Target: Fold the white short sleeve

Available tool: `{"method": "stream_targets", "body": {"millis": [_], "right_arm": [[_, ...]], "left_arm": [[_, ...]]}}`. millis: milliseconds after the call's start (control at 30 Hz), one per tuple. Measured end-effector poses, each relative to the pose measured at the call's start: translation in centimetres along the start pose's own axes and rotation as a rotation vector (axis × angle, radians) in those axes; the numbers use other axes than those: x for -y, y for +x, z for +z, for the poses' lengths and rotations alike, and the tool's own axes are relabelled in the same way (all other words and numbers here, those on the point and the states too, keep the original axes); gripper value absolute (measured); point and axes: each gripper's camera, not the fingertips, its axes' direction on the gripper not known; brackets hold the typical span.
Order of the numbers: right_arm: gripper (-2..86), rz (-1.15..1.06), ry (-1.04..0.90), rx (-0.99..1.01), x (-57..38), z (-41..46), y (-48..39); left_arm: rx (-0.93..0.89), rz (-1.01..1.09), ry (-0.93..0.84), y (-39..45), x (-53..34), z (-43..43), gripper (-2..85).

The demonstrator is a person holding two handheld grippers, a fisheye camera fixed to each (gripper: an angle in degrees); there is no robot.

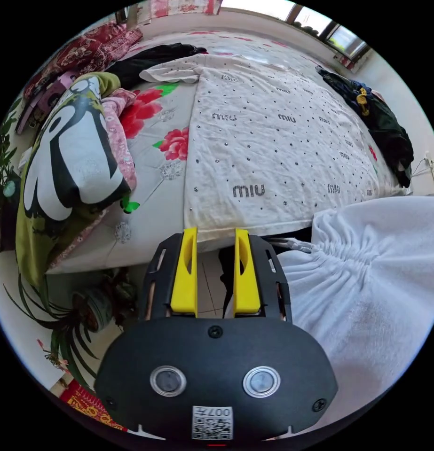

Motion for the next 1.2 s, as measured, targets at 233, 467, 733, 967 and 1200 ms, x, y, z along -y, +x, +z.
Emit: {"method": "stream_targets", "body": {"millis": [233, 467, 733, 967, 1200], "right_arm": [[0.9, -0.119, 0.013, -0.015, 1.8, -1.3, -2.6], [2.0, -0.086, 0.090, 0.094, 2.0, -4.7, -0.3], [6.8, -0.017, -0.187, 0.185, 2.3, 0.1, 3.5], [0.2, -0.174, -0.078, 0.365, 4.4, -4.4, 2.0], [0.6, -0.234, 0.307, 0.567, 15.2, -11.2, -1.4]], "left_arm": [[0.072, 0.247, -0.009, 2.3, 0.8, -1.2, 1.2], [-0.233, 0.127, 0.101, -5.9, 0.1, -6.8, -0.7], [-0.363, 0.090, 0.167, -10.8, -0.7, -9.3, -0.8], [-0.479, 0.075, 0.240, -15.3, 1.6, -13.6, -0.8], [-0.529, 0.032, 0.454, -21.6, 12.9, -18.2, 0.2]]}}
